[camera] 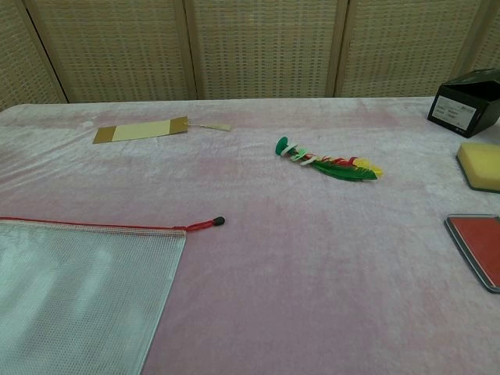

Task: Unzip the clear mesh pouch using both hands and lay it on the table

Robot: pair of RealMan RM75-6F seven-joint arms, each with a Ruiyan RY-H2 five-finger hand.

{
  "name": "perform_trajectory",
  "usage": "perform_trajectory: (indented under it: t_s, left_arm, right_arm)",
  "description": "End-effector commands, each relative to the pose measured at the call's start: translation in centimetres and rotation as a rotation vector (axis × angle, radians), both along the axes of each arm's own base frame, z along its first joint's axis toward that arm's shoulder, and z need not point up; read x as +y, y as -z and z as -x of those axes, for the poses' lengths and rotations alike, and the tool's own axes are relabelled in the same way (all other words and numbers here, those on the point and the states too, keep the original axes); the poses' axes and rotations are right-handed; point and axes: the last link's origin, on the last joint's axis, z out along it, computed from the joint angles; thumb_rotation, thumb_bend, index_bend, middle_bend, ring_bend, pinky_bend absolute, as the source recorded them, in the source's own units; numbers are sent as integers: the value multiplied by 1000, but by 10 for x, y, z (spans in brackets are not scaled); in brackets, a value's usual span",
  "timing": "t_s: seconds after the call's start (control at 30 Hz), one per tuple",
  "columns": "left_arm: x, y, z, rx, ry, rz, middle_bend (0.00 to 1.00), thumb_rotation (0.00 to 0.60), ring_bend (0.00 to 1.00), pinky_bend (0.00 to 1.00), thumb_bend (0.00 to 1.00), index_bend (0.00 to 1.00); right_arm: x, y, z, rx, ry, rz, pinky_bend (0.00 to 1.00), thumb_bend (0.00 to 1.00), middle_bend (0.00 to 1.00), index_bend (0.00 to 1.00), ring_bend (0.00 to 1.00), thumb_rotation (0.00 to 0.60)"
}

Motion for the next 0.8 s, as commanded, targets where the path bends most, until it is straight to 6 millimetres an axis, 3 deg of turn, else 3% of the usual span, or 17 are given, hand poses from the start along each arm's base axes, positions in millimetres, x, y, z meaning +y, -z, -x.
perform_trajectory:
  t_s: [0.03,0.27,0.4,0.47,0.53,0.6,0.7,0.8]
  left_arm:
    - [0,0,0,-1,-1,0,0,600,0,0,0,0]
    - [0,0,-2,-2,11,7,0,600,0,0,0,0]
    - [14,7,-8,19,49,8,17,600,10,16,0,0]
    - [31,15,-18,32,95,19,169,600,149,163,0,0]
    - [52,26,-33,26,130,42,563,600,516,529,0,2]
    - [71,38,-50,31,169,73,793,600,728,756,0,39]
    - [98,59,-74,55,191,117,923,600,854,941,0,155]
    - [116,77,-90,88,154,181,953,600,885,980,0,224]
  right_arm:
    - [0,0,0,1,0,0,0,0,0,19,0,600]
    - [0,1,0,4,-3,0,0,0,0,19,0,600]
    - [-2,0,1,5,3,3,0,0,0,19,0,600]
    - [-4,-1,1,6,6,10,0,0,0,19,0,600]
    - [-6,-1,2,7,13,12,0,0,0,19,0,600]
    - [-8,0,3,13,20,12,0,0,0,19,0,600]
    - [-11,3,6,20,32,5,0,0,0,19,0,600]
    - [-13,6,8,27,43,-2,0,0,0,19,0,600]
